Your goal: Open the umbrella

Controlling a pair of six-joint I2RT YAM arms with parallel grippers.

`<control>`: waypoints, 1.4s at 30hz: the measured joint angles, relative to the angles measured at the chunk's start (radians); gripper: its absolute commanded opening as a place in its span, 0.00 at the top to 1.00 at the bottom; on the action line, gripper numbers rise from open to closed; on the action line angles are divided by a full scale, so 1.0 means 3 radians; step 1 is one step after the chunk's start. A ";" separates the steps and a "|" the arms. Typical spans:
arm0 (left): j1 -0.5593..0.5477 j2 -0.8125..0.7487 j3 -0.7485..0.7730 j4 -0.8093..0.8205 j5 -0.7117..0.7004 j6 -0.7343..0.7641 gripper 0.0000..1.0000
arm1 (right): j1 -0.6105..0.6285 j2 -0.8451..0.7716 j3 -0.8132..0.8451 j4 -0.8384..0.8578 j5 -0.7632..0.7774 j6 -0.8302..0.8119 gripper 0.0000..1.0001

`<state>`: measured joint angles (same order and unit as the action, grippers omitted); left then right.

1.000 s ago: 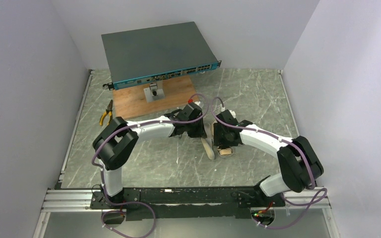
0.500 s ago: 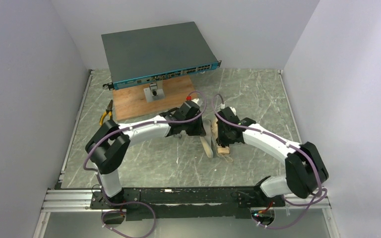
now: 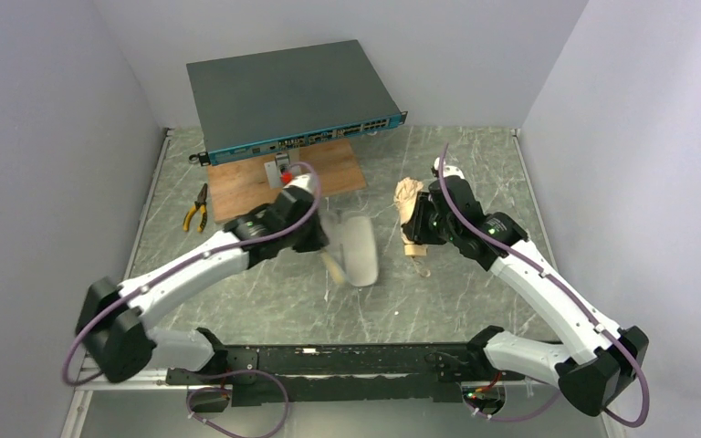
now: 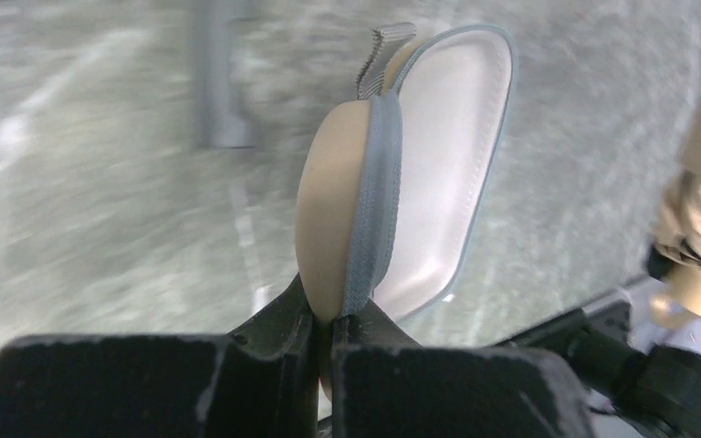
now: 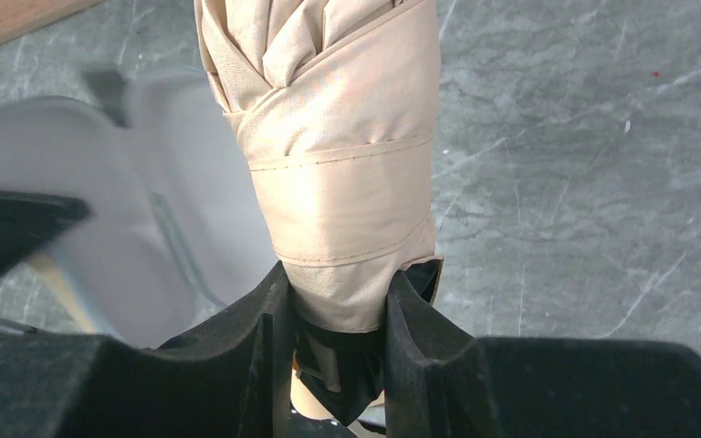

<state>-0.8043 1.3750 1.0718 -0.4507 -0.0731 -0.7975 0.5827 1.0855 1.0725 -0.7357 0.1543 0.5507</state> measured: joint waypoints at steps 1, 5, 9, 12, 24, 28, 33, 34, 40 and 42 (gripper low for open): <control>0.0094 -0.0191 -0.0131 -0.0074 -0.0048 -0.0001 1.00 | -0.0004 -0.0020 0.0000 -0.0043 -0.0005 0.0010 1.00; 0.0584 -0.0844 -0.0572 -0.0361 -0.0257 0.0001 0.93 | -0.0006 -0.0025 -0.0043 -0.0089 -0.0061 0.0050 1.00; 0.1115 -0.1338 -0.0881 -0.0638 -0.0441 0.0017 0.87 | -0.0013 -0.0025 -0.0112 -0.0088 -0.0167 0.0088 1.00; 0.1478 -0.1541 -0.1039 -0.0731 -0.0449 0.0052 0.28 | -0.0013 -0.0025 -0.0153 -0.0071 -0.0239 0.0108 1.00; 0.2094 -0.1835 -0.1279 -0.0767 -0.0240 0.0075 0.00 | -0.0015 -0.0234 -0.0326 0.0251 -0.0614 0.0203 1.00; 0.2097 -0.2050 -0.1279 -0.0740 -0.0070 0.0148 0.01 | -0.0025 -0.0314 -0.0506 0.0546 -0.0879 0.0223 1.00; 0.2097 -0.2378 -0.1339 -0.0415 0.0448 0.0318 0.01 | -0.0060 -0.0430 -0.0827 0.1069 -0.1415 0.0273 1.00; 0.2097 -0.2405 -0.1350 -0.0326 0.0567 0.0343 0.01 | -0.0064 -0.0449 -0.0876 0.1169 -0.1521 0.0291 1.00; 0.2032 -0.2462 -0.1541 0.0379 0.1361 0.0413 0.02 | -0.0069 -0.0476 -0.0944 0.1722 -0.2131 0.0416 1.00; 0.1938 -0.2477 -0.1623 0.0633 0.1569 0.0411 0.03 | -0.0071 -0.0486 -0.0952 0.1943 -0.2323 0.0483 1.00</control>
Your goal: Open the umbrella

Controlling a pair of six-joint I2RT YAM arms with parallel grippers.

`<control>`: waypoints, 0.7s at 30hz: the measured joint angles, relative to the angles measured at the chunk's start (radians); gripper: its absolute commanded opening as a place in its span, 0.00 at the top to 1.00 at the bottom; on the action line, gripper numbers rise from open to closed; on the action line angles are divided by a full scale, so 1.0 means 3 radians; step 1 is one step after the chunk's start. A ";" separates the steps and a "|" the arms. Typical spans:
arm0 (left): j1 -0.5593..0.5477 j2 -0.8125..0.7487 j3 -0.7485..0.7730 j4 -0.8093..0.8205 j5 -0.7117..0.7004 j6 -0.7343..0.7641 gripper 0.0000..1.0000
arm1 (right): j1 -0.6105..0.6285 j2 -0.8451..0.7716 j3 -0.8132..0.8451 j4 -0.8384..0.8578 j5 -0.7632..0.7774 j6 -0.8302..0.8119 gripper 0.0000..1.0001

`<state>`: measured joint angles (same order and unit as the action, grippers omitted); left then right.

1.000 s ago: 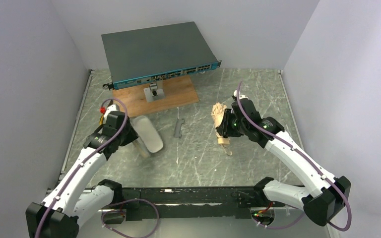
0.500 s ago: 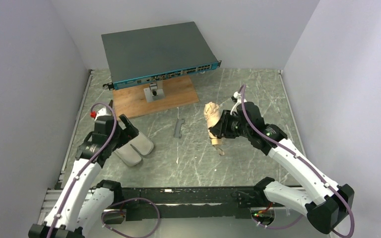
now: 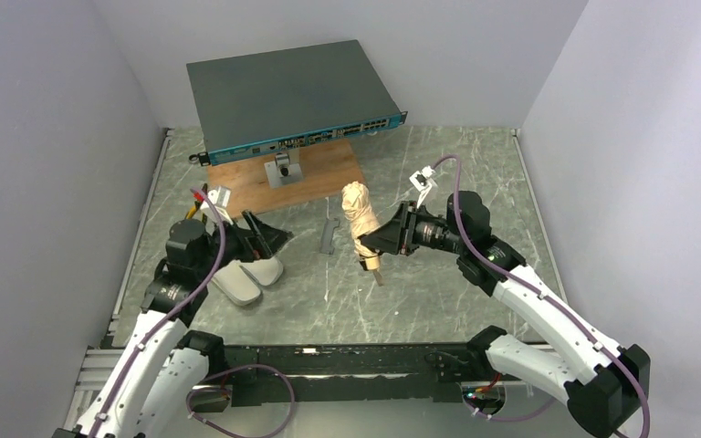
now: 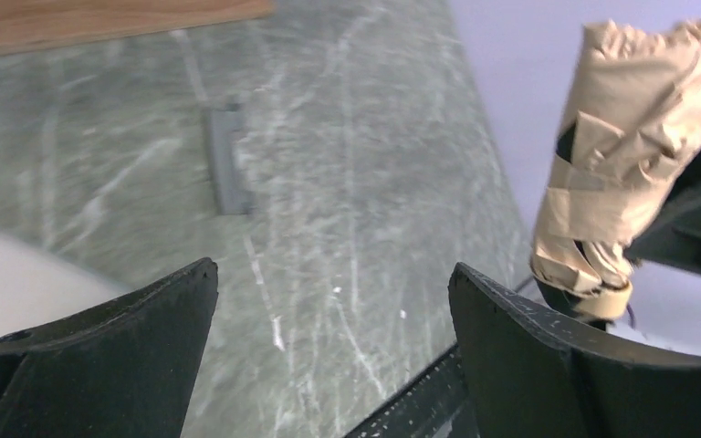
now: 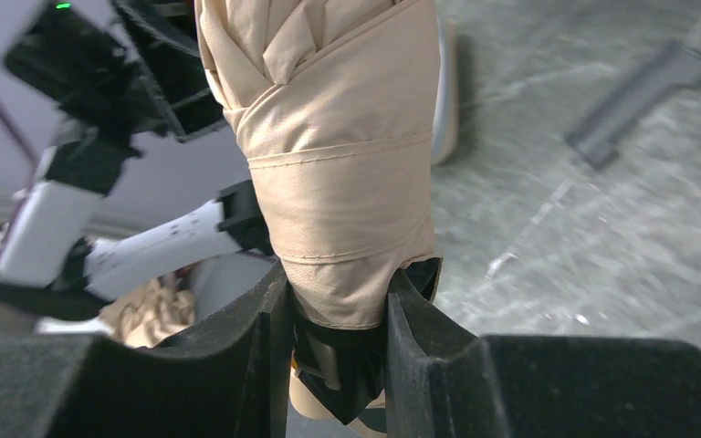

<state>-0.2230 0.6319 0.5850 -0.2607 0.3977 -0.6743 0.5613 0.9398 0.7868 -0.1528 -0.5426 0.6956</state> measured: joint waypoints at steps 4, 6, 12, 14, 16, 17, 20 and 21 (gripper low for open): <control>-0.0252 -0.0042 -0.0123 0.0581 0.0305 -0.0043 0.03 | 0.0000 -0.0019 -0.0102 0.0563 -0.0420 0.0258 1.00; -0.0392 -0.0043 -0.0178 0.0923 0.0432 -0.0100 0.03 | 0.0000 -0.0010 -0.0186 0.0876 -0.0610 0.0434 1.00; -0.0693 0.0136 -0.0305 0.1915 0.0693 -0.0366 0.07 | 0.0000 0.0132 -0.0303 0.1623 -0.1005 0.0922 1.00; -0.0776 0.0261 -0.0323 0.2199 0.0722 -0.0451 0.08 | 0.0000 0.0167 -0.0309 0.1789 -0.1062 0.1035 1.00; -0.0872 0.0421 -0.0324 0.2467 0.0741 -0.0534 0.10 | 0.0000 0.0201 -0.0324 0.2015 -0.1134 0.1175 1.00; -0.0904 0.0478 -0.0326 0.2550 0.0745 -0.0558 0.12 | 0.0000 0.0212 -0.0333 0.2104 -0.1167 0.1232 1.00; -0.1008 0.0633 -0.0326 0.2823 0.0754 -0.0640 0.19 | 0.0000 0.0248 -0.0369 0.2391 -0.1239 0.1406 1.00; -0.1043 0.0679 -0.0326 0.2916 0.0755 -0.0682 0.20 | 0.0000 0.0257 -0.0378 0.2445 -0.1256 0.1447 1.00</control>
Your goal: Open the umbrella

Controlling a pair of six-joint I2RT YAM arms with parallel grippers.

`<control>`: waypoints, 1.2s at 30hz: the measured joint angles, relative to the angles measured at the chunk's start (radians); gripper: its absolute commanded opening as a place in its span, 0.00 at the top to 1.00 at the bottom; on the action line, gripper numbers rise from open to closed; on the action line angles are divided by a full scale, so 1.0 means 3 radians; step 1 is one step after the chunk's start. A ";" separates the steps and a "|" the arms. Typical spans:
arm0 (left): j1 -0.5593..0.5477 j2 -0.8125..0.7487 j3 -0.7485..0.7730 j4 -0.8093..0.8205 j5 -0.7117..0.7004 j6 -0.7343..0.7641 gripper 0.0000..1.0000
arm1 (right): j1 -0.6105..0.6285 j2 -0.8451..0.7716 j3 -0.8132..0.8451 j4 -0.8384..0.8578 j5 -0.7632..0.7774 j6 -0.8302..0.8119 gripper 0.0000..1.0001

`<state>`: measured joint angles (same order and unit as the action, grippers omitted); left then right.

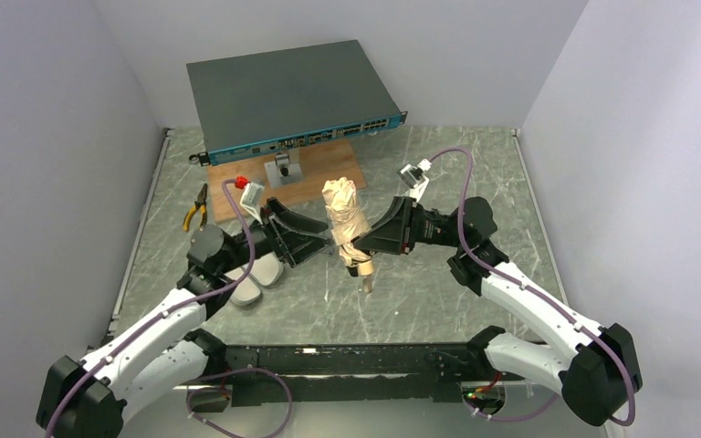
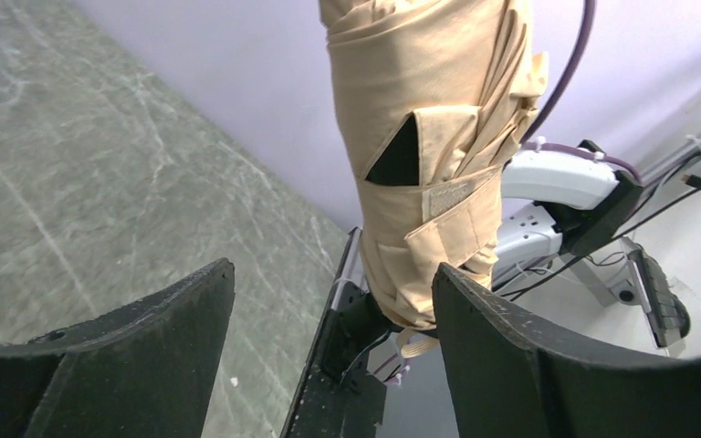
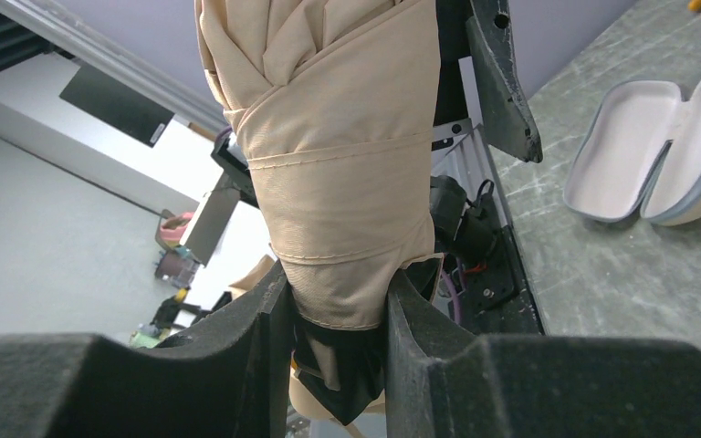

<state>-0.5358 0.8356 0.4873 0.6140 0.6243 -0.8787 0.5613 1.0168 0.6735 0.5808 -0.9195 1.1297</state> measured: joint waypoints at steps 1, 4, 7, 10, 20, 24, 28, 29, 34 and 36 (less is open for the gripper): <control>-0.0028 0.0037 0.0000 0.0079 0.0000 -0.0017 0.22 | 0.0000 0.0008 -0.0006 0.0046 -0.0010 0.0024 1.00; -0.0095 0.0140 0.0001 0.0295 0.0019 -0.0090 0.26 | 0.0000 0.0018 -0.0028 0.0134 -0.0024 0.0090 1.00; -0.0150 0.0215 0.0004 0.0456 0.0027 -0.0145 0.28 | 0.0000 0.0018 -0.0046 0.0186 -0.0024 0.0130 1.00; -0.0184 0.0223 0.0004 0.0539 0.0027 -0.0179 0.31 | 0.0000 0.0018 -0.0046 0.0191 -0.0023 0.0139 1.00; -0.0263 0.0304 0.0005 0.0912 0.0034 -0.0318 0.39 | 0.0000 0.0031 -0.0050 0.0221 -0.0024 0.0165 1.00; -0.0359 0.0361 0.0027 0.0867 0.0029 -0.0308 0.46 | 0.0000 0.0037 -0.0050 0.0221 -0.0024 0.0164 1.00; -0.0406 0.0366 0.0071 0.0786 0.0018 -0.0267 0.50 | 0.0000 0.0033 -0.0050 0.0210 -0.0025 0.0145 1.00; -0.0411 0.0365 0.0079 0.0762 0.0010 -0.0256 0.50 | 0.0000 0.0029 -0.0050 0.0205 -0.0027 0.0136 1.00; -0.0431 0.0320 0.0126 0.0543 -0.0033 -0.0174 0.56 | -0.0001 0.0018 -0.0050 0.0139 -0.0032 0.0076 1.00; -0.0440 0.0298 0.0170 0.0427 -0.0042 -0.0130 0.54 | -0.0005 0.0001 -0.0050 0.0130 -0.0031 0.0057 1.00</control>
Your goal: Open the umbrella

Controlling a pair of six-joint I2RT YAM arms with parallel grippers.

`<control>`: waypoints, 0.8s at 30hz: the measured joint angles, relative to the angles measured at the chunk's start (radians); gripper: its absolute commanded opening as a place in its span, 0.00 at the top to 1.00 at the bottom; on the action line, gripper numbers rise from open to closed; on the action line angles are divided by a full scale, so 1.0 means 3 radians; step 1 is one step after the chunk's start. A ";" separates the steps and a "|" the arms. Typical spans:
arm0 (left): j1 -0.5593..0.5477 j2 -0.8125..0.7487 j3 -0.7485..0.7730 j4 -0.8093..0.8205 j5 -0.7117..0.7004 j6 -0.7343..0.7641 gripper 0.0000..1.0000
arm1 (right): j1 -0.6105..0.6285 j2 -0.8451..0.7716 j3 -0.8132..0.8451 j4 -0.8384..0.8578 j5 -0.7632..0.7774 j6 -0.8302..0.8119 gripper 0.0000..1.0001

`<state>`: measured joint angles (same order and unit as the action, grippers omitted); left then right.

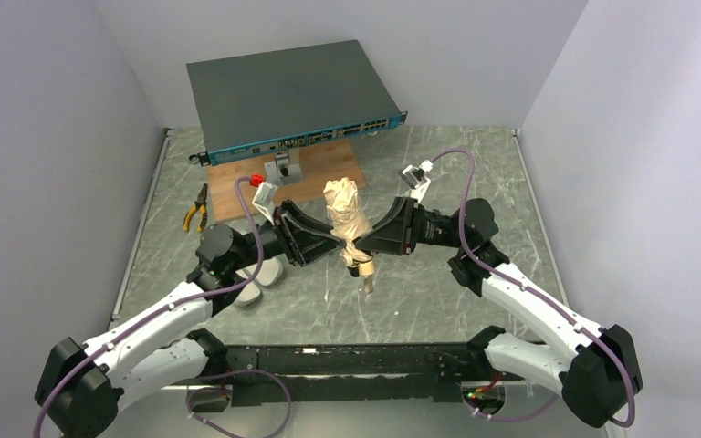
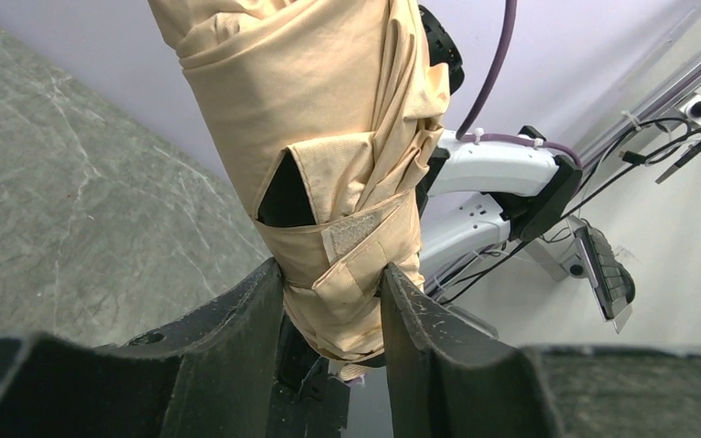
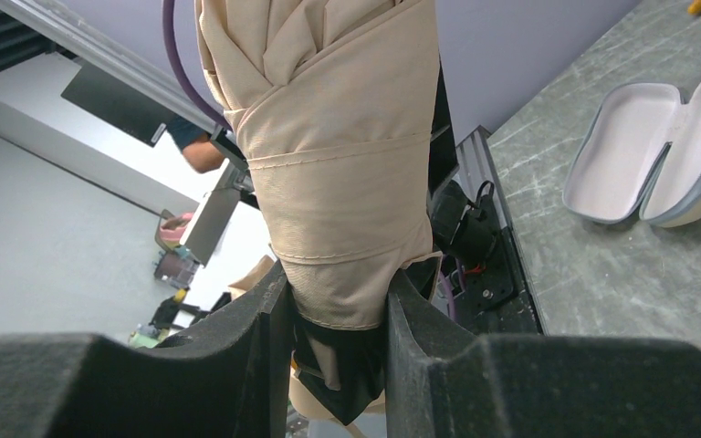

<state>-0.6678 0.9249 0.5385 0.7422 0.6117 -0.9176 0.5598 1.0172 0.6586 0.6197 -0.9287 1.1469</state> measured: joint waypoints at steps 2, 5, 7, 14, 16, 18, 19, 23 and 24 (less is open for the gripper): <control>-0.0013 -0.0033 0.0041 -0.0120 -0.0014 0.0052 0.46 | 0.0000 -0.0019 0.0000 -0.0022 0.0004 -0.0017 1.00; -0.0018 -0.0098 0.0079 -0.0284 -0.0043 0.0144 0.38 | 0.0000 -0.0043 0.0000 -0.0060 0.0008 -0.0048 1.00; -0.0019 -0.0140 0.0099 -0.0366 -0.0083 0.0182 0.36 | -0.0001 -0.0053 0.0000 -0.0112 0.0009 -0.0067 1.00; -0.0033 -0.0221 0.0172 -0.0617 -0.0184 0.0305 0.51 | 0.0000 -0.0053 0.0000 -0.0169 0.0009 -0.0095 1.00; -0.0037 -0.0224 0.0172 -0.0649 -0.0197 0.0318 0.55 | 0.0000 -0.0053 0.0000 -0.0169 0.0010 -0.0095 1.00; -0.0041 -0.0225 0.0174 -0.0670 -0.0203 0.0327 0.59 | -0.0001 -0.0053 0.0000 -0.0170 0.0010 -0.0095 1.00; -0.0043 -0.0226 0.0174 -0.0675 -0.0207 0.0329 0.62 | -0.0004 -0.0053 0.0000 -0.0170 0.0010 -0.0097 1.00; -0.0046 -0.0237 0.0174 -0.0706 -0.0229 0.0352 0.83 | -0.0014 -0.0061 0.0000 -0.0181 0.0034 -0.0136 1.00; -0.0046 -0.0242 0.0174 -0.0713 -0.0237 0.0360 0.88 | -0.0023 -0.0065 0.0000 -0.0187 0.0042 -0.0144 1.00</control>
<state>-0.6815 0.8524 0.5907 0.5282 0.5407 -0.8097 0.5529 0.9977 0.6586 0.5636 -0.9161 1.1038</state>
